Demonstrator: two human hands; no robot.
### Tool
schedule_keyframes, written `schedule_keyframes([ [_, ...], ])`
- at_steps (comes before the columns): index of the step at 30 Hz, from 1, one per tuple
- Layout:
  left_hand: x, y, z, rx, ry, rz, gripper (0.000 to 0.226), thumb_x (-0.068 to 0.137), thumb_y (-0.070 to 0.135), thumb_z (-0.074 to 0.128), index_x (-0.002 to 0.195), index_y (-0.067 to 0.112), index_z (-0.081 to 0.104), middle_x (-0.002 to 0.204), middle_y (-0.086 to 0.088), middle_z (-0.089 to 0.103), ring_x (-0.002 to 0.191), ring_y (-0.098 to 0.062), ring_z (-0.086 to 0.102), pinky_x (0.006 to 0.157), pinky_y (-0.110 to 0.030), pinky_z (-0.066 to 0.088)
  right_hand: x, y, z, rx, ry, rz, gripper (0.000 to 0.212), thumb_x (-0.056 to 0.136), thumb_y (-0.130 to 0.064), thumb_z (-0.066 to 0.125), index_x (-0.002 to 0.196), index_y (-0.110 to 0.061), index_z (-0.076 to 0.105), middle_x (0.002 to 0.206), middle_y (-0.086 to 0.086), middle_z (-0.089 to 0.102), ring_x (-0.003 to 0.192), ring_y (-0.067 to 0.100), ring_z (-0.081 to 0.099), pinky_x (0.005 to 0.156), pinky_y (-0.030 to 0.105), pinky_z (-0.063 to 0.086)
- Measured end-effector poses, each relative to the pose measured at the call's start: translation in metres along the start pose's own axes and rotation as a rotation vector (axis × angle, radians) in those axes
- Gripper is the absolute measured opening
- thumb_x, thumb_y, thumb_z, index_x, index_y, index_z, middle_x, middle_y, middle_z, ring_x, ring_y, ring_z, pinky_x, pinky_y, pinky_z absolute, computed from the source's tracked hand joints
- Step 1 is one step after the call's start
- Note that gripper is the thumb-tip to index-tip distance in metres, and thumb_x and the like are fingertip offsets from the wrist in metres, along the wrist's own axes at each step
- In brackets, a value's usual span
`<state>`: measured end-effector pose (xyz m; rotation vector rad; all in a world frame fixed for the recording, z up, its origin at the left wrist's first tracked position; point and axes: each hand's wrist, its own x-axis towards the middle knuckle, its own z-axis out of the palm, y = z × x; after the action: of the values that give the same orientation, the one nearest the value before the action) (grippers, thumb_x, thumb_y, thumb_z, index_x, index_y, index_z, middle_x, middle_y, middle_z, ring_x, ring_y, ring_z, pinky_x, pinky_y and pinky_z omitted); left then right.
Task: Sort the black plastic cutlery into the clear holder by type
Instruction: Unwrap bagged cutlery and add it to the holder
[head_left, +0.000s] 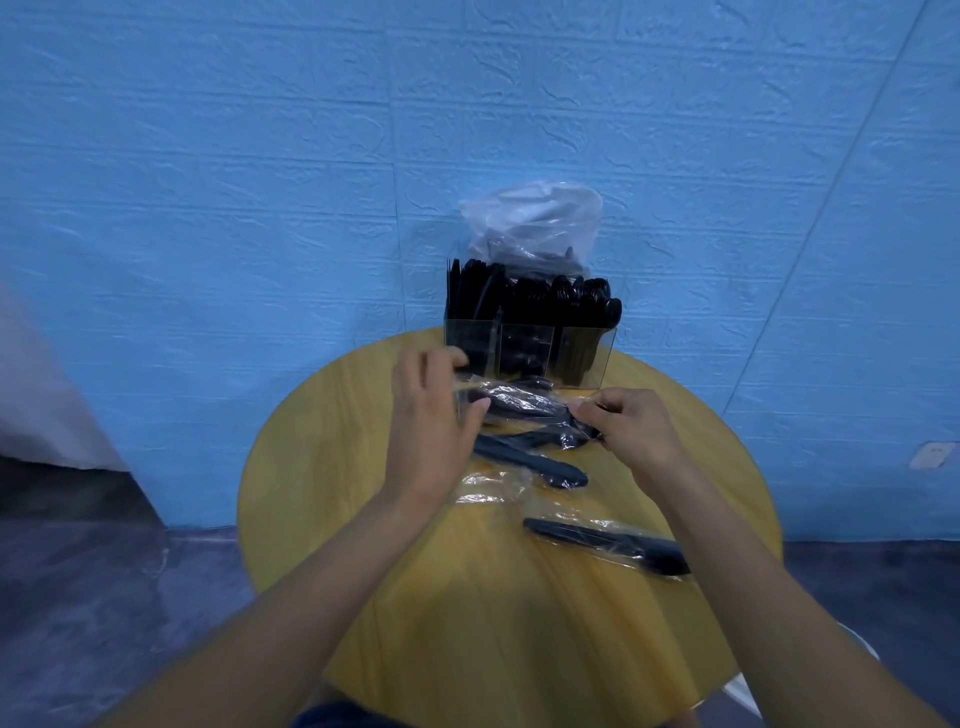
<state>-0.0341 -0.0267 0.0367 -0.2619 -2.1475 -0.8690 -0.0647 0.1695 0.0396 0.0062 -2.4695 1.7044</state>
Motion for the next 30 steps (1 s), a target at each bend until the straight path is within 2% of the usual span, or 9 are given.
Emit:
schedule_keyframes([
  [2,-0.005,0.006,0.003,0.053,-0.083,0.204,0.026,0.081,-0.002,0.066,0.103,0.009,0.057,0.104,0.0,0.048,0.09,-0.007,0.048,0.078,-0.016,0.046,-0.001,-0.003,0.001,-0.008,-0.001,-0.003,0.023,0.087,-0.024,0.067,0.068,-0.01,0.069,0.063,0.006,0.055,0.055,0.012,0.043,0.055,0.026,0.034],
  [3,-0.007,0.005,0.006,0.057,-0.137,0.213,0.024,0.083,-0.003,0.063,0.102,0.01,0.058,0.104,0.002,0.05,0.089,-0.008,0.052,0.076,-0.017,0.048,-0.002,-0.005,0.0,-0.011,-0.002,-0.004,0.023,0.087,-0.024,0.067,0.07,-0.008,0.069,0.063,0.005,0.055,0.055,0.012,0.043,0.055,0.026,0.034],
  [6,-0.008,-0.007,0.009,-0.026,-0.142,-0.023,0.017,0.092,0.01,0.056,0.109,0.011,0.055,0.108,0.006,0.044,0.094,-0.007,0.051,0.074,-0.003,0.04,-0.004,-0.006,-0.004,-0.014,0.011,-0.018,0.024,0.086,-0.024,0.068,0.066,-0.01,0.068,0.06,0.004,0.053,0.053,0.012,0.041,0.055,0.028,0.034],
  [9,-0.005,-0.017,0.01,-0.104,-0.152,-0.195,0.026,0.095,0.02,0.053,0.118,0.006,0.05,0.112,0.001,0.045,0.096,-0.007,0.049,0.073,0.003,0.034,-0.006,-0.005,-0.01,-0.014,0.004,-0.031,0.023,0.086,-0.022,0.068,0.065,-0.014,0.067,0.059,0.001,0.053,0.054,0.011,0.042,0.057,0.026,0.034],
  [15,-0.003,-0.017,0.013,-0.352,-0.291,-0.404,0.008,0.094,0.023,0.055,0.099,0.017,0.056,0.09,0.008,0.058,0.083,-0.004,0.053,0.07,-0.007,0.042,-0.007,-0.016,-0.008,-0.08,-0.136,-0.063,0.016,0.087,-0.022,0.068,0.073,-0.013,0.069,0.062,-0.005,0.055,0.056,0.007,0.044,0.057,0.021,0.035],
  [19,-0.004,-0.025,0.013,-0.486,-0.223,-0.601,0.003,0.092,0.018,0.058,0.089,0.017,0.06,0.085,0.003,0.061,0.08,-0.011,0.056,0.077,-0.024,0.048,0.002,-0.029,-0.01,-0.025,-0.201,-0.023,0.016,0.092,-0.027,0.06,0.096,-0.011,0.059,0.089,0.001,0.061,0.071,0.01,0.054,0.065,0.026,0.044],
  [23,-0.005,-0.029,0.013,-0.723,-0.161,-0.851,0.004,0.092,0.015,0.058,0.092,0.011,0.058,0.087,-0.004,0.062,0.073,-0.011,0.058,0.069,-0.019,0.05,0.009,-0.039,-0.007,0.196,-0.054,-0.035,0.014,0.093,-0.007,0.056,0.08,-0.01,0.053,0.082,0.01,0.059,0.069,0.017,0.06,0.071,0.027,0.055],
  [27,-0.006,-0.022,0.014,-0.936,-0.15,-1.06,0.014,0.094,0.018,0.054,0.097,0.005,0.051,0.097,-0.007,0.057,0.082,-0.014,0.058,0.07,-0.02,0.051,0.012,-0.043,-0.001,0.075,0.102,-0.152,0.021,0.091,-0.007,0.06,0.072,-0.015,0.057,0.071,0.0,0.056,0.067,0.016,0.054,0.065,0.028,0.05],
  [30,-0.006,-0.022,0.011,-1.125,-0.167,-1.181,0.011,0.094,0.012,0.053,0.093,0.002,0.051,0.096,-0.01,0.058,0.085,-0.015,0.059,0.068,-0.022,0.052,0.014,-0.045,0.003,0.011,0.208,-0.214,0.023,0.093,-0.009,0.056,0.073,-0.02,0.056,0.072,-0.003,0.059,0.067,0.01,0.054,0.062,0.02,0.042],
])
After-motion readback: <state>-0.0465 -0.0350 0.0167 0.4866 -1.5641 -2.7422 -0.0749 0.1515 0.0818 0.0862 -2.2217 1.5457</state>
